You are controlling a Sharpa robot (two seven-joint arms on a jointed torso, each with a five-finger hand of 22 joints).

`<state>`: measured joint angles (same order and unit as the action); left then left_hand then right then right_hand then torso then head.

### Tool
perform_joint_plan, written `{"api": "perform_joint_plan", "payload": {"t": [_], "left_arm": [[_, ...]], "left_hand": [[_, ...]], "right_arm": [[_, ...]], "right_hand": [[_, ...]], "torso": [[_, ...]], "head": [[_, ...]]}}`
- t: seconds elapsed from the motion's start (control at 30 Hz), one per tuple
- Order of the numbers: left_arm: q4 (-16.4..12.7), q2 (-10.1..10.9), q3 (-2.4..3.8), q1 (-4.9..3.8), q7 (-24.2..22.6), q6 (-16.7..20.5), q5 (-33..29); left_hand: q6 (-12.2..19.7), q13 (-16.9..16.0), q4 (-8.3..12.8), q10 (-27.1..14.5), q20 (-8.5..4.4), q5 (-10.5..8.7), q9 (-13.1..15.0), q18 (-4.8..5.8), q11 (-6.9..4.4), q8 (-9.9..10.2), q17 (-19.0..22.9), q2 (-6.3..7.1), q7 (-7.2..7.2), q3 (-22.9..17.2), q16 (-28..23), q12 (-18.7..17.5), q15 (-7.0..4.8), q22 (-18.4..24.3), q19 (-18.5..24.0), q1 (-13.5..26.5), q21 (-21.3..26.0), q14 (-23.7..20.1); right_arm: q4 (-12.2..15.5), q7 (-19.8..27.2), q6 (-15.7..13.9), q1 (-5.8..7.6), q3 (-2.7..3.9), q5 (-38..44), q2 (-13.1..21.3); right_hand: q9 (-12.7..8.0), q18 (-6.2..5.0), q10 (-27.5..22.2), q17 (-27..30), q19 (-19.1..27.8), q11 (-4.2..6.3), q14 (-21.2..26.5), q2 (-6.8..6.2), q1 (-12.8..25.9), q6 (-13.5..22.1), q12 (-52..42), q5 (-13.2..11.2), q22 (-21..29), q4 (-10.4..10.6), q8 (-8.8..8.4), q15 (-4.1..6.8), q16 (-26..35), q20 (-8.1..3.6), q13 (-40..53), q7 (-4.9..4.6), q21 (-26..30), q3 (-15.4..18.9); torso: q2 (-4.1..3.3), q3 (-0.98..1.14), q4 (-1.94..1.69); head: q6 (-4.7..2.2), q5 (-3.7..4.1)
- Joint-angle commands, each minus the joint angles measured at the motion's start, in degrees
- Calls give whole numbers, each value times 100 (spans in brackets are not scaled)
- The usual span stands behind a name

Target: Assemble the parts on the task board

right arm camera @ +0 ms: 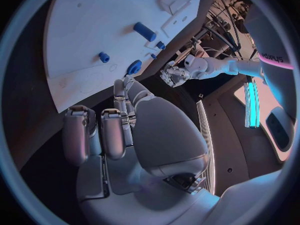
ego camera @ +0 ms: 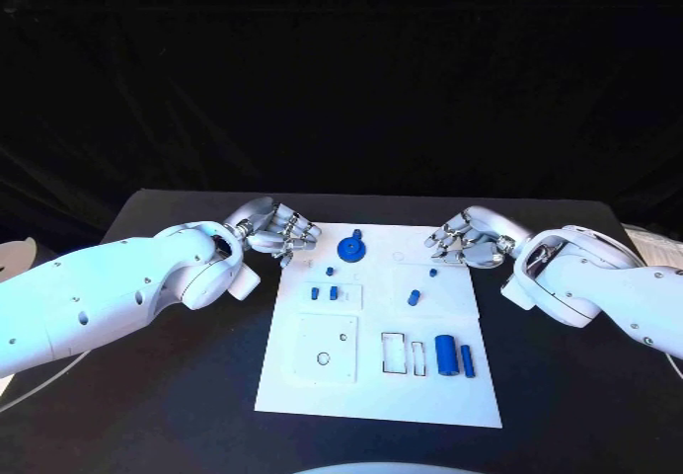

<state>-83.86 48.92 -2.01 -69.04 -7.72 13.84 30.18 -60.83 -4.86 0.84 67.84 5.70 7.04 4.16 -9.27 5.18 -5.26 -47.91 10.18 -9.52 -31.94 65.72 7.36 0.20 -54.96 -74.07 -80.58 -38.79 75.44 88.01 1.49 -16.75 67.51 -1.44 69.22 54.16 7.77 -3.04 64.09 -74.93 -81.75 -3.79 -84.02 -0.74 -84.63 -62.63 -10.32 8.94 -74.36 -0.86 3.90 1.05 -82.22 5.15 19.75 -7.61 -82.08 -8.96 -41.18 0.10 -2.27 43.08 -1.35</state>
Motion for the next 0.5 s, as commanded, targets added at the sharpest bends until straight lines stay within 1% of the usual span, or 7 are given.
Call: {"api": "perform_joint_plan", "payload": {"t": [0.03, 0.1, 0.2, 0.33, 0.5], "left_arm": [[-216, 123, -7, 8, -1030, 162, -2654], [-319, 186, -13, 15, -1099, 94, -2932], [-448, 263, -20, 25, -1165, 18, -3185], [-549, 334, -24, 34, -1225, -38, -3420], [-590, 380, -26, 39, -1262, -64, -3536]], "left_hand": [[-33, -39, -4, 85, 1, -35, -8, -56, -25, -20, 80, -89, 31, 88, -46, 120, -14, 48, 62, 17, 83, -59], [-58, -70, -9, 114, -7, -38, -7, -63, -43, -39, 122, -108, 45, 161, -64, 203, -27, 76, 85, 50, 131, -76], [-68, -93, -25, 113, -11, -41, -10, -68, -50, -49, 170, -115, 50, 242, -84, 265, -30, 112, 105, 97, 186, -93], [-64, -106, -35, 92, -12, -40, -14, -76, -53, -51, 218, -119, 51, 301, -106, 303, -29, 152, 124, 128, 247, -112], [-57, -111, -37, 76, -11, -40, -16, -84, -51, -49, 244, -121, 51, 328, -118, 319, -29, 190, 142, 140, 305, -123]], "right_arm": [[117, -706, 169, -29, 1, 1750, 21], [169, -868, 224, -40, 1, 2062, 28], [243, -1064, 296, -53, 1, 2448, 29], [307, -1235, 362, -74, 1, 2784, -1], [357, -1367, 447, -93, 2, 3024, -37]], "right_hand": [[-24, -48, 69, -324, 7, -1, -362, -163, 91, -43, 149, -193, 15, 10, -25, -68, 42, 55, -258, 13, 31, -219], [-28, -48, 71, -301, 9, -19, -360, -226, 171, -66, 207, -250, 26, 45, -19, -73, 57, 67, -365, 26, 38, -303], [-41, -52, 48, -243, 18, -36, -350, -311, 238, -65, 277, -291, 52, 75, -26, -87, 97, 78, -491, 27, 54, -405], [-58, -62, 53, -179, 32, -60, -341, -428, 312, -71, 354, -323, 91, 117, -26, -108, 141, 94, -677, 15, 81, -591], [-72, -63, 89, -95, 30, -76, -332, -561, 392, -111, 427, -360, 109, 171, -26, -120, 195, 113, -901, 3, 97, -855]], "torso": [[-4, -4, 5], [0, -3, 4], [2, -5, 0], [-2, -8, -6], [-8, 0, -16]], "head": [[-39, 124], [-48, 172], [-56, 231], [-55, 241], [-56, 238]]}}
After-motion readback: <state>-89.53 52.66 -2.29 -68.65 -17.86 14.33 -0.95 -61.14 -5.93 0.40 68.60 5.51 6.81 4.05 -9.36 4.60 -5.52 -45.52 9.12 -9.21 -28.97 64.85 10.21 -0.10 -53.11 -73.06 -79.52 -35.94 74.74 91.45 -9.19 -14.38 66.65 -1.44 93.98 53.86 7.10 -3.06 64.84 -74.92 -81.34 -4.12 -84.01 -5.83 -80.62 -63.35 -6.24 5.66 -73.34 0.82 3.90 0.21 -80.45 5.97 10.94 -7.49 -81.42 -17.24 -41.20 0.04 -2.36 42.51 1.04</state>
